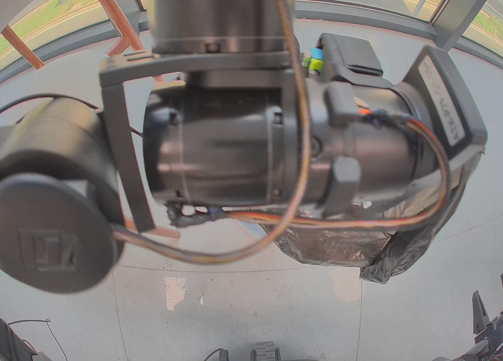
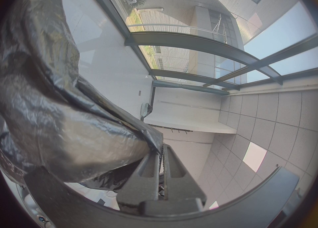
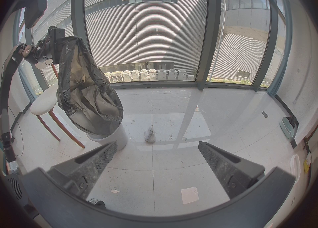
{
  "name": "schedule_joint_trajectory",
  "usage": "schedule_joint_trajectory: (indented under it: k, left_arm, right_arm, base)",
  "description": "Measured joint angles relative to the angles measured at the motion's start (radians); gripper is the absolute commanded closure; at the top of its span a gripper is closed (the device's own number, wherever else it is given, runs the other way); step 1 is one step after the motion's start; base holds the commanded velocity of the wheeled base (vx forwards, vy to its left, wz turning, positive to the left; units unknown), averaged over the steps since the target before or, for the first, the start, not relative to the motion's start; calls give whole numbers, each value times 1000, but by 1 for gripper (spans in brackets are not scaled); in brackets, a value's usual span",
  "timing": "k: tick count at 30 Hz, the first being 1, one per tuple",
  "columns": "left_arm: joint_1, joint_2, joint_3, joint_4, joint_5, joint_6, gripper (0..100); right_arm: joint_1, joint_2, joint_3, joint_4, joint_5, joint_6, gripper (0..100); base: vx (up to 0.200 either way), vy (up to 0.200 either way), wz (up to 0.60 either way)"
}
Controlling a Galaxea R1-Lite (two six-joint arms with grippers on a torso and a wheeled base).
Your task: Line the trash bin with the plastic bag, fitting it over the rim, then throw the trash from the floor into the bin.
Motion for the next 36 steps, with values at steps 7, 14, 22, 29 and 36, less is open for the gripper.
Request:
schedule_joint_trajectory:
  k: [7,14,22,29,36]
  left_arm:
    - [-44,74,-19,-114,4,-49,100]
    - [-48,116,-9,-120,5,-54,100]
    - [-22,126,18,-121,3,-54,100]
    - [36,126,23,-123,-3,-122,100]
    - [66,123,26,-213,-5,-295,100]
  right_arm:
    - [1,0,0,0,0,0,0]
    - [0,0,0,0,0,0,0]
    - [0,0,0,0,0,1,0]
    - [0,0,0,0,0,2,0]
    - [1,0,0,0,0,2,0]
  base:
    - [0,0,0]
    - [0,0,0]
    - [0,0,0]
    - [0,0,0]
    - [0,0,0]
